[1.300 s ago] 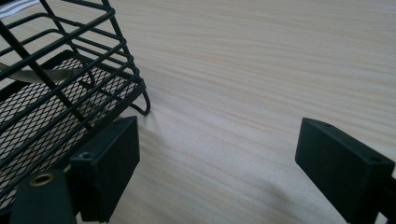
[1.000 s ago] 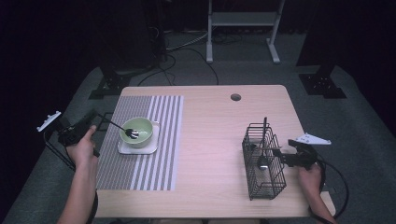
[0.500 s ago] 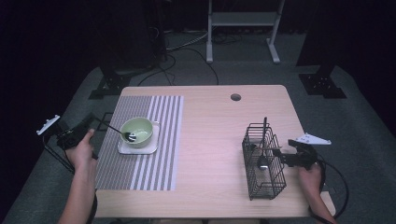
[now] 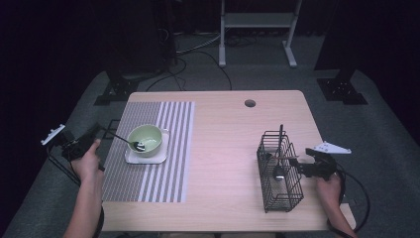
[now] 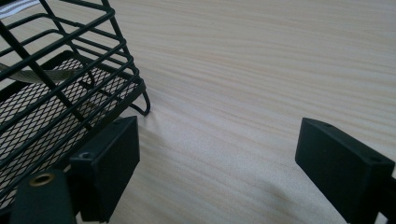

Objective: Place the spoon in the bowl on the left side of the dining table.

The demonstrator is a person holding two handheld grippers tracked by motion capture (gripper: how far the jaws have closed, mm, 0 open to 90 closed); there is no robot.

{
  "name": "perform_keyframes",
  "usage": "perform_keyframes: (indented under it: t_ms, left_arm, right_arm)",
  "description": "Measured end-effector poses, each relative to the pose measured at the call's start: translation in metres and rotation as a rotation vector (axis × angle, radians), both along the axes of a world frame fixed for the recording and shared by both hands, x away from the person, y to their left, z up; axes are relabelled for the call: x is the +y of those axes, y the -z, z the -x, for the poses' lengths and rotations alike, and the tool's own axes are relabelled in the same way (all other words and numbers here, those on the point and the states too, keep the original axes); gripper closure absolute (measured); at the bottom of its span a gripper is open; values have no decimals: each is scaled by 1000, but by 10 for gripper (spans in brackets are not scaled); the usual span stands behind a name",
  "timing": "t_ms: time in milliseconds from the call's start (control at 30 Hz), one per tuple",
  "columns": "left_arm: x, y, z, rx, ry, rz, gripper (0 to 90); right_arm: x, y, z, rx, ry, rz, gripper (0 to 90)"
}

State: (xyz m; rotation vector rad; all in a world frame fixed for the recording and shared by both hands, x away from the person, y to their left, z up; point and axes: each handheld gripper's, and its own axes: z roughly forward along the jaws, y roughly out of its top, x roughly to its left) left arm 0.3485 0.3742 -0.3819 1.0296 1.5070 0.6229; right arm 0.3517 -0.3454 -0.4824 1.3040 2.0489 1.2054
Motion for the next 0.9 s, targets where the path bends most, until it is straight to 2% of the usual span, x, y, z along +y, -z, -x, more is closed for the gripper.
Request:
perform_keyframes:
  t_ms: [267,900]
  left_arm:
    - [-1,7,-1,8,-3,7,889]
    - [-9,17,-8,34,11,-14,888]
  right_arm:
    - [0,0,0,1,0,0,128]
    - [0,0,0,0,-2,-1,128]
